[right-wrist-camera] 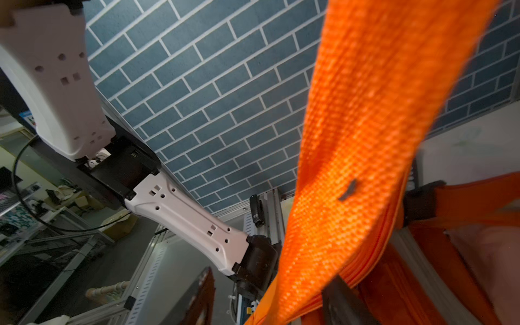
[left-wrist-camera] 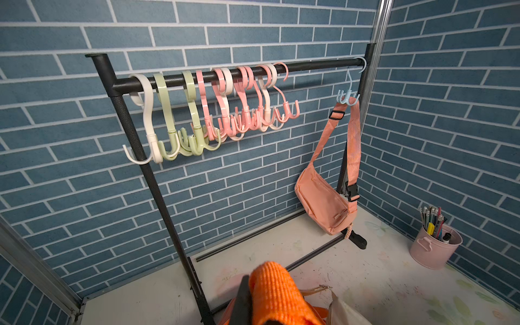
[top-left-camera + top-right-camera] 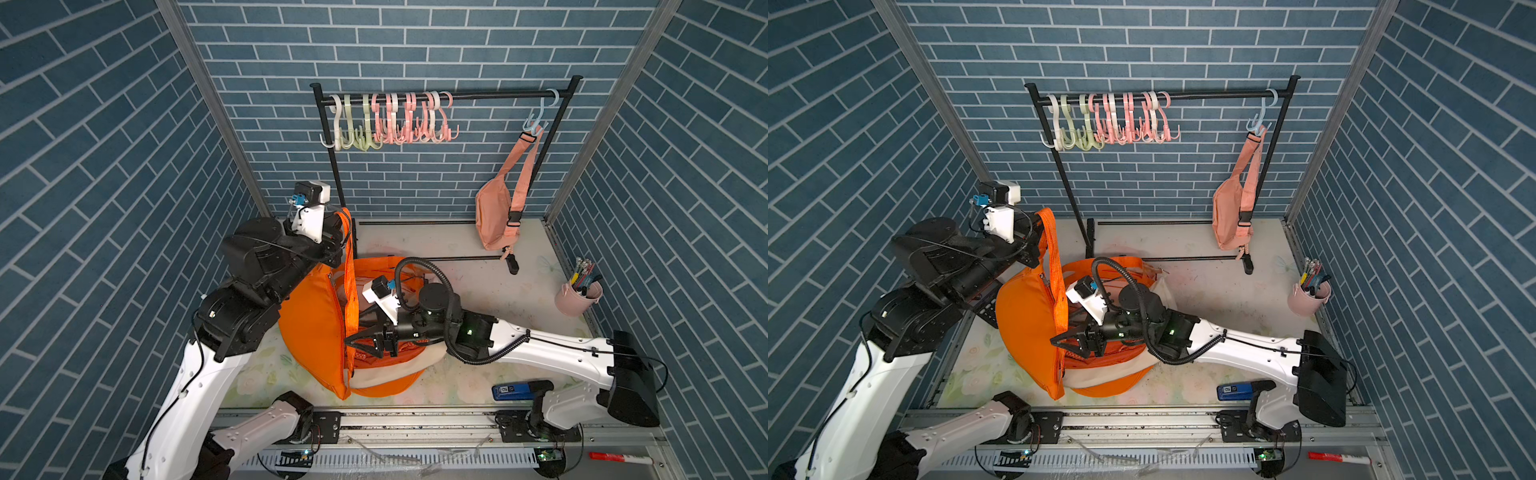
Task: Take the bag off the hook
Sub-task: Place the bag inside the bag.
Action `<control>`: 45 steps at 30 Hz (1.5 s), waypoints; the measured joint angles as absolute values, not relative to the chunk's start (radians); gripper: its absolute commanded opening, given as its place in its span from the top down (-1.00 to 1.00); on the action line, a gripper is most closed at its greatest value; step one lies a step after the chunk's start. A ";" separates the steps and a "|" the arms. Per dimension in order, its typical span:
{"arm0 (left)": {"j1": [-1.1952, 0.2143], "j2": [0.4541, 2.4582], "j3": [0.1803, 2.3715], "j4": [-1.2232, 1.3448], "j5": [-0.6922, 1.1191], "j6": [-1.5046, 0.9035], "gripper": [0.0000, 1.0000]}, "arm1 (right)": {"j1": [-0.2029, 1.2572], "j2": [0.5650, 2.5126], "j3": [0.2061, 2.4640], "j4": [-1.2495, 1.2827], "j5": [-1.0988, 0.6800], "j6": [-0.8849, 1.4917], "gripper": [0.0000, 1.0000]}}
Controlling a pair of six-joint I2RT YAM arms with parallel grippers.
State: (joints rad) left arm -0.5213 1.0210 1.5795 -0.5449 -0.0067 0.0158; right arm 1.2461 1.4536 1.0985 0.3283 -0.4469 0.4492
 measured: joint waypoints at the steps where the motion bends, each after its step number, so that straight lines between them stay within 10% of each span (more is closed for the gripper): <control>1: -0.521 1.020 1.579 -0.544 -0.007 0.016 1.00 | 1.254 1.464 1.098 0.332 -0.442 0.454 0.17; 5: -0.521 1.018 1.579 -0.544 -0.007 0.016 1.00 | 1.259 1.498 1.098 0.348 -0.407 0.479 1.00; 45: -0.521 0.676 1.559 -0.670 0.033 0.025 1.00 | 1.285 1.088 1.458 -0.377 0.093 0.207 1.00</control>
